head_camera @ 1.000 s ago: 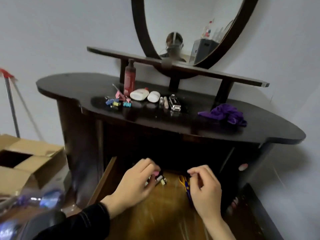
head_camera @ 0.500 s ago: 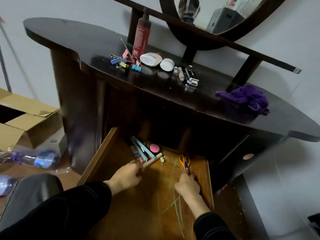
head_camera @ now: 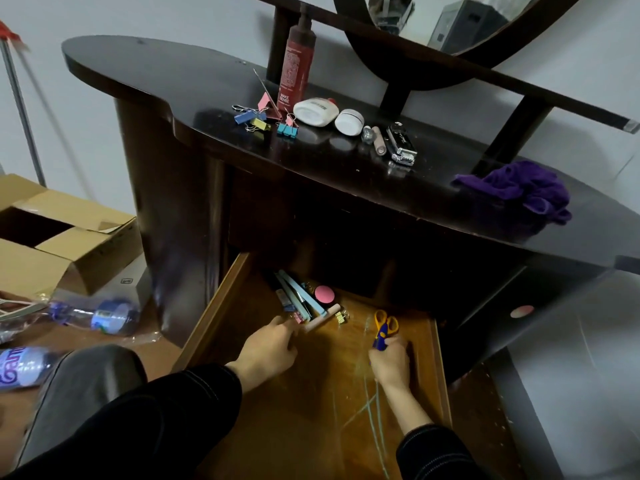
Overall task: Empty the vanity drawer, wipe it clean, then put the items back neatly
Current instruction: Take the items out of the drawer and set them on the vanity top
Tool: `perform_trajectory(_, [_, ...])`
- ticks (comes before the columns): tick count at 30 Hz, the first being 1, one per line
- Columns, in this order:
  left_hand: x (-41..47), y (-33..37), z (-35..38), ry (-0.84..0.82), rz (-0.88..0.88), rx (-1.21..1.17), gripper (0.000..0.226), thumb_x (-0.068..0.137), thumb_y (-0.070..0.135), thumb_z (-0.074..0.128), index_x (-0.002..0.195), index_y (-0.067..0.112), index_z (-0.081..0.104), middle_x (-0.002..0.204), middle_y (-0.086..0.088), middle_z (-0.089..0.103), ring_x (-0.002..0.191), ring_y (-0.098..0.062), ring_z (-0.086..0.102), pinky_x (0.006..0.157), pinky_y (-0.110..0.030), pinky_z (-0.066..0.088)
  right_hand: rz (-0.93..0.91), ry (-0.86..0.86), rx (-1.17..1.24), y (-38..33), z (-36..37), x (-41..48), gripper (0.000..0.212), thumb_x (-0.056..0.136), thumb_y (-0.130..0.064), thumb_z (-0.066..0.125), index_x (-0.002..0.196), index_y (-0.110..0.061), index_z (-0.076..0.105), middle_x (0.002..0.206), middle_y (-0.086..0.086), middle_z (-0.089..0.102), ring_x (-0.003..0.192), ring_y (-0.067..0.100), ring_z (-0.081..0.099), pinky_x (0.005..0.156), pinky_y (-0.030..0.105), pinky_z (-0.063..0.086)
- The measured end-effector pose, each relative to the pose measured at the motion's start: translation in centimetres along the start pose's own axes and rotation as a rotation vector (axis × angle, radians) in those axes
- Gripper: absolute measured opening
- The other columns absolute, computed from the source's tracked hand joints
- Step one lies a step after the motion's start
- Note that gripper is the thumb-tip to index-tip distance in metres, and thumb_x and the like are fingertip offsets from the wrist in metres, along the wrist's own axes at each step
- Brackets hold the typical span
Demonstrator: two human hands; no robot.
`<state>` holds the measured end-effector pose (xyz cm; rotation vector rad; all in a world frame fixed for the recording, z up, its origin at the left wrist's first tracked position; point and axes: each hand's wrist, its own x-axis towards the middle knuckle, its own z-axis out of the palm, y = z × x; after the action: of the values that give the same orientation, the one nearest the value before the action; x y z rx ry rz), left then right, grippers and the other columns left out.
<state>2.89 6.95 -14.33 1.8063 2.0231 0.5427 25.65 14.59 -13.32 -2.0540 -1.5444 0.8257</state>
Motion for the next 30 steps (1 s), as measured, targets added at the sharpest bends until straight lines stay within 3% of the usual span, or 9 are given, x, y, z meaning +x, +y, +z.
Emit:
perform_trajectory(4, [0.8,-0.2,0.3,0.084,-0.006,0.037,0.045,0.095,0.019,0.052,0.139,0.026,0.042,0.124,-0.003,0.042,0.097,-0.022,0.055,0.072,-0.028,0.053,0.124,-0.079,0.386,-0.6,-0.3,-0.6,0.042,0.096,-0.005,0.063,0.135,-0.003,0.048,0.085,0.014,0.064,0.058,0.018,0.054,0.048,0.028,0.047])
perform_trajectory(10, [2.4,-0.8,0.8,0.105,0.085,0.105,0.041,0.100,0.022,0.051,0.140,0.025,0.049,0.135,-0.002,0.041,0.116,-0.022,0.050,0.090,-0.028,0.051,0.142,-0.152,0.546,-1.1,-1.2,-1.7,0.032,0.094,-0.001,0.063,0.124,-0.007,0.058,0.077,0.012,0.061,0.053,0.014,0.049,0.042,0.022,0.042])
perform_trajectory(16, [2.6,-1.0,0.7,0.124,0.090,0.030,0.009,0.097,0.018,0.056,0.099,0.015,0.064,0.119,-0.003,0.056,0.104,-0.020,0.058,0.085,-0.029,0.052,0.100,-0.170,0.608,-1.3,-2.0,-2.8,0.016,0.093,-0.002,0.062,0.107,-0.005,0.069,0.062,0.004,0.057,0.045,0.010,0.046,0.040,0.022,0.040])
perform_trajectory(19, [2.4,-0.9,0.5,0.112,0.045,-0.069,0.013,0.093,0.005,0.055,0.086,0.013,0.063,0.103,-0.001,0.058,0.096,-0.020,0.061,0.079,-0.032,0.054,0.096,-0.176,0.649,-1.6,-2.4,-3.4,0.011,0.095,-0.007,0.063,0.105,-0.007,0.068,0.063,0.005,0.056,0.046,0.012,0.047,0.041,0.023,0.040])
perform_trajectory(22, [2.2,-0.4,-0.3,0.099,-0.025,-0.199,0.023,0.088,-0.003,0.055,0.080,0.015,0.067,0.092,0.000,0.064,0.084,-0.015,0.062,0.074,-0.037,0.056,0.107,-0.195,0.694,-1.7,-3.0,-4.6,0.010,0.097,-0.011,0.063,0.104,-0.009,0.069,0.064,0.006,0.056,0.048,0.012,0.048,0.044,0.024,0.041])
perform_trajectory(25, [1.4,1.0,-2.0,0.066,-0.038,-0.390,0.025,0.085,-0.002,0.063,0.075,0.017,0.074,0.082,0.004,0.072,0.083,-0.010,0.066,0.078,-0.036,0.057,0.071,-0.254,0.713,-2.2,-4.4,-6.3,0.013,0.096,-0.009,0.062,0.104,-0.011,0.072,0.069,0.008,0.058,0.051,0.012,0.049,0.044,0.023,0.042])
perform_trajectory(30, [-2.5,3.9,-6.8,0.089,0.045,-0.734,0.004,0.088,0.007,0.073,0.086,0.010,0.072,0.079,-0.005,0.075,0.074,-0.029,0.070,0.065,-0.044,0.058,-0.126,-0.315,0.675,-3.7,-8.6,-9.6,0.018,0.096,-0.003,0.057,0.096,-0.006,0.074,0.060,0.004,0.052,0.047,0.013,0.042,0.041,0.024,0.029])
